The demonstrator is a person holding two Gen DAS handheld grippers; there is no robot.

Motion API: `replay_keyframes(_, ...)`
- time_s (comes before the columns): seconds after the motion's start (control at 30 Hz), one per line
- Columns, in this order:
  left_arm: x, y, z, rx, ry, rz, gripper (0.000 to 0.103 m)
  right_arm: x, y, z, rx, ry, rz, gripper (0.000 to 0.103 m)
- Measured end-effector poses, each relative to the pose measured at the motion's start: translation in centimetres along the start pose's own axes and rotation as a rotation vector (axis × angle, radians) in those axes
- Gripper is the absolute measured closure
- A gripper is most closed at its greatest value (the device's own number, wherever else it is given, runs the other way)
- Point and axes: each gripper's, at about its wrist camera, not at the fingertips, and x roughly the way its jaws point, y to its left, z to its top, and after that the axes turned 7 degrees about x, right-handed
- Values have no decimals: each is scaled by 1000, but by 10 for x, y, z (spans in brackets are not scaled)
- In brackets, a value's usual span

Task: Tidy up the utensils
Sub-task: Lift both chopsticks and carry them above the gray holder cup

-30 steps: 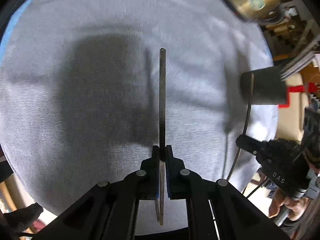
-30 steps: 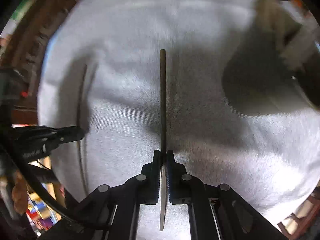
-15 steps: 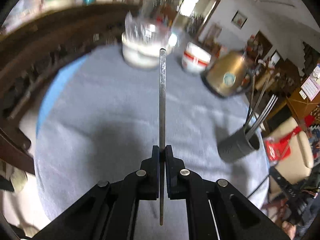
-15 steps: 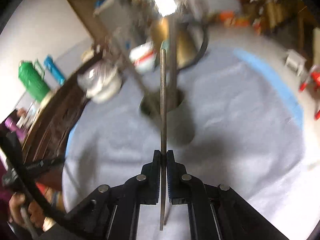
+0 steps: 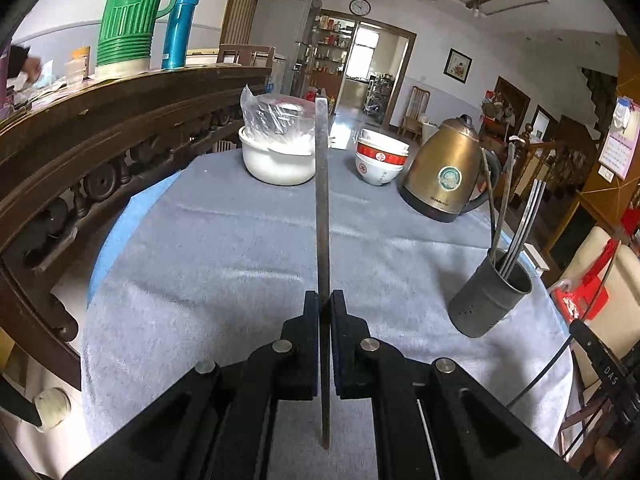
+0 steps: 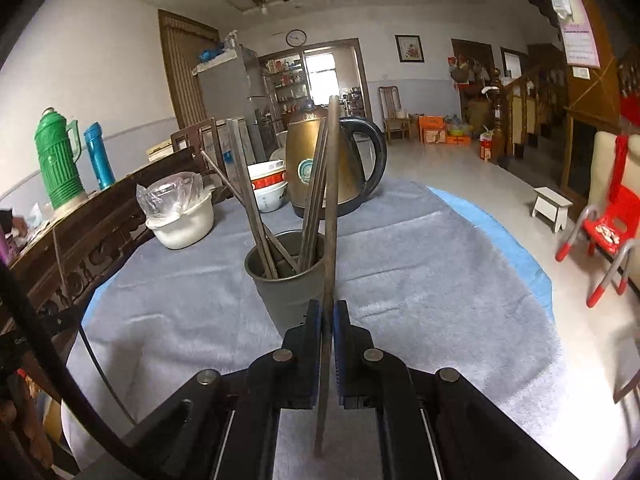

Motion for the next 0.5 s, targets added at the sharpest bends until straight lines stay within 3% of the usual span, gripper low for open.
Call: replay_keyframes(0.5, -23, 18, -13, -75, -11, -47, 97, -20, -15, -11, 72, 11, 33, 96)
